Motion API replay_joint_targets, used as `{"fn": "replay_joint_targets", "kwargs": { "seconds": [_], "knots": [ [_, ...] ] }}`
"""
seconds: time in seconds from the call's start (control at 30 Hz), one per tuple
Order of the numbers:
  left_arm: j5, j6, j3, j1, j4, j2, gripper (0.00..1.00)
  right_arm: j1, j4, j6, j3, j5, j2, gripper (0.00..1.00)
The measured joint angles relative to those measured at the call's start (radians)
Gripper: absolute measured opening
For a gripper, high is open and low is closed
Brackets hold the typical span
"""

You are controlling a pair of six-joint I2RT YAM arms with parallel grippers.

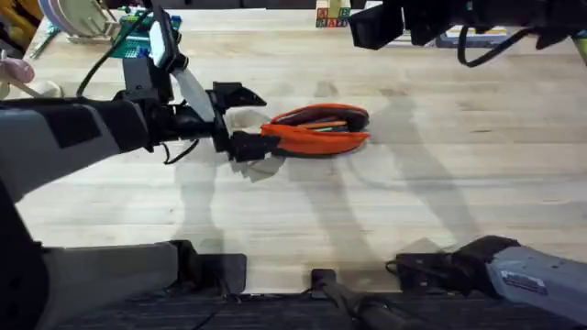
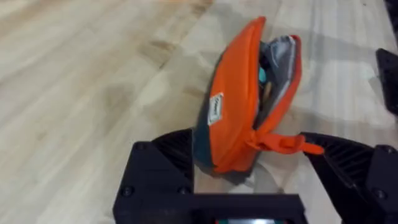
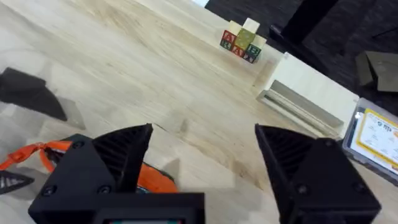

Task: Unzip the bag, pick up the pens from the table one at a time and place them inside, then zip the bag closed.

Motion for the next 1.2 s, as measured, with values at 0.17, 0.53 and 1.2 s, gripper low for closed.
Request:
{"fn": "replay_joint_targets", "kwargs": {
  "seconds": [0.17, 0.53, 1.2],
  "knots": [
    [0.019, 0.11, 0.0, 0.028, -0.153, 0.0, 0.998, 0.0, 0.0, 0.0, 0.0, 0.0, 0.0, 0.997],
    [0.014, 0.581, 0.0, 0.228, -0.493, -0.011, 0.996, 0.031, 0.0, 0.058, 0.0, 0.0, 0.0, 0.997],
    [-0.005, 0.857, 0.0, 0.321, -0.455, -0.011, 0.996, 0.352, -0.021, 0.549, 0.0, 0.0, 0.068, 0.997]
  ]
}}
